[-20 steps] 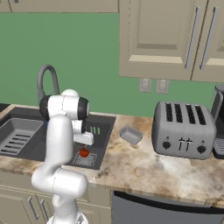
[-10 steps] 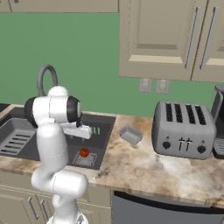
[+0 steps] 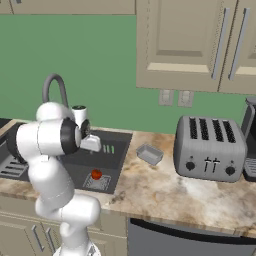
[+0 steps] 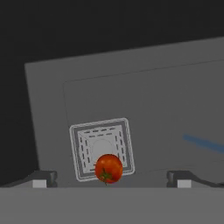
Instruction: Turn on the sink faucet. Then move the tomato from the counter to the sink. Turn off the sink. Move the vegetable from the sink to the pot next to the stove. Finally move the pot to the rear left burner.
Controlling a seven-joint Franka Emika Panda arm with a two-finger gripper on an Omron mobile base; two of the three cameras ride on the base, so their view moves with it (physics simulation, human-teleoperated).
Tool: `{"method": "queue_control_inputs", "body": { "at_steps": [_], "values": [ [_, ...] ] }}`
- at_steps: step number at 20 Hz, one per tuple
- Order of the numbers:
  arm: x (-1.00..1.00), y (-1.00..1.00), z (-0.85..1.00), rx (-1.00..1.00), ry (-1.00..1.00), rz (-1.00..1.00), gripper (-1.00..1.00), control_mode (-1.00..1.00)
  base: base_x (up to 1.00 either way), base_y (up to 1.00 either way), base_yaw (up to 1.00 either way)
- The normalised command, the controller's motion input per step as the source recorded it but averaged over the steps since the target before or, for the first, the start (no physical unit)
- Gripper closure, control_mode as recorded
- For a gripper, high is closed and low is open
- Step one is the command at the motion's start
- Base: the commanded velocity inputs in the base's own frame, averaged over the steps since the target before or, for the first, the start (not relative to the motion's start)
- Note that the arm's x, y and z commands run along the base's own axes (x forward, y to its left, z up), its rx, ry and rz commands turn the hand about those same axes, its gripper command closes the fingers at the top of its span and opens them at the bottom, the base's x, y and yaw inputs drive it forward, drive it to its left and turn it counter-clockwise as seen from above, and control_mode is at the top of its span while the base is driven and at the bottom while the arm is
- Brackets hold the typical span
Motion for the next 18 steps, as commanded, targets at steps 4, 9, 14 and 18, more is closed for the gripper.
{"method": "queue_control_inputs", "body": {
  "at_steps": [4,9,14,18],
  "values": [
    [-0.30,0.00,0.62,0.01,-0.02,0.00,-1.00,-1.00,0.00,0.00,0.00],
    [-0.31,0.01,0.61,0.05,-0.01,0.00,-1.00,-1.00,0.00,0.00,0.00],
    [-0.46,0.08,0.51,0.10,-0.07,-0.03,-1.00,-1.00,0.00,0.00,0.00],
    [-0.44,0.02,0.23,0.15,-0.06,-0.14,-1.00,-1.00,0.00,0.00,0.00]
  ]
}}
